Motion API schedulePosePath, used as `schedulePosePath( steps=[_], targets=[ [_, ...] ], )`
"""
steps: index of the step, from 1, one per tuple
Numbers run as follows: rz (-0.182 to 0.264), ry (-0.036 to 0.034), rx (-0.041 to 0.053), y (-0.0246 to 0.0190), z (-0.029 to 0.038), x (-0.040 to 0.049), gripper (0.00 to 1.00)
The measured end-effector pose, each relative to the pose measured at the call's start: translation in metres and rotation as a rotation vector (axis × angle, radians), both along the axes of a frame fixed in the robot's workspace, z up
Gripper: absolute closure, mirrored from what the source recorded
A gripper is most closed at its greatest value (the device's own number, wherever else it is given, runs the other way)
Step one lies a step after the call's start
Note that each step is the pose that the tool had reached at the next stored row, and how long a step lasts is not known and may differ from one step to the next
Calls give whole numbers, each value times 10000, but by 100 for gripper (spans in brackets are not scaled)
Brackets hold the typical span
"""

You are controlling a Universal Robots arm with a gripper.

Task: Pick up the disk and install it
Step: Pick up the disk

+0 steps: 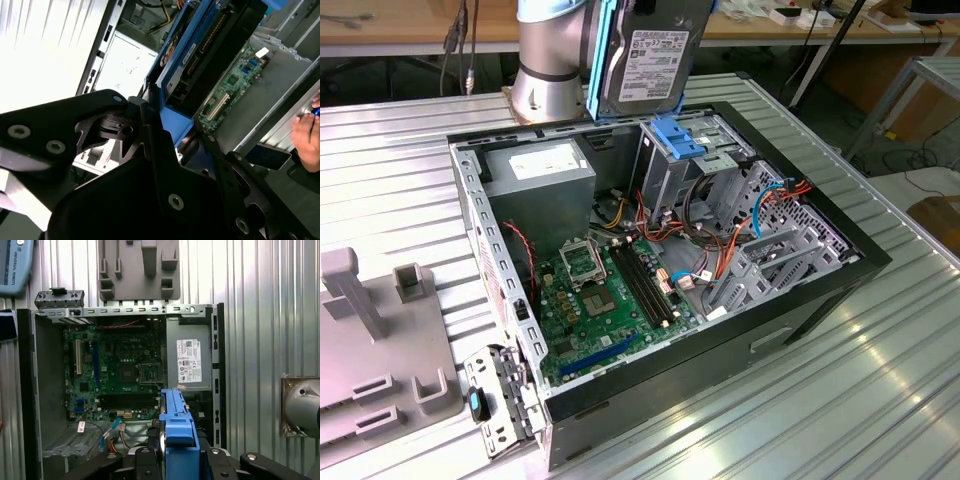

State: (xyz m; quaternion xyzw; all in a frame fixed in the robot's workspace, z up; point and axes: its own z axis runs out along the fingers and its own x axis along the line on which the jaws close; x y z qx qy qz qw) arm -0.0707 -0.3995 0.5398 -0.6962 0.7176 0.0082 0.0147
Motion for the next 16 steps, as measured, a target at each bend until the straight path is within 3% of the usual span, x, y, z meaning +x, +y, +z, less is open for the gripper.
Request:
schedulePosePath(
  steps=[1, 3, 11, 14, 16],
  targets=[
    [0, 0, 43, -23, -1, 7, 63],
    [0, 0, 61, -158, -4, 39, 63],
    [0, 0, 60, -440, -18, 91, 63],
    [0, 0, 61, -593, -32, 130, 63],
    [0, -5, 62, -654, -39, 153, 63]
  ],
)
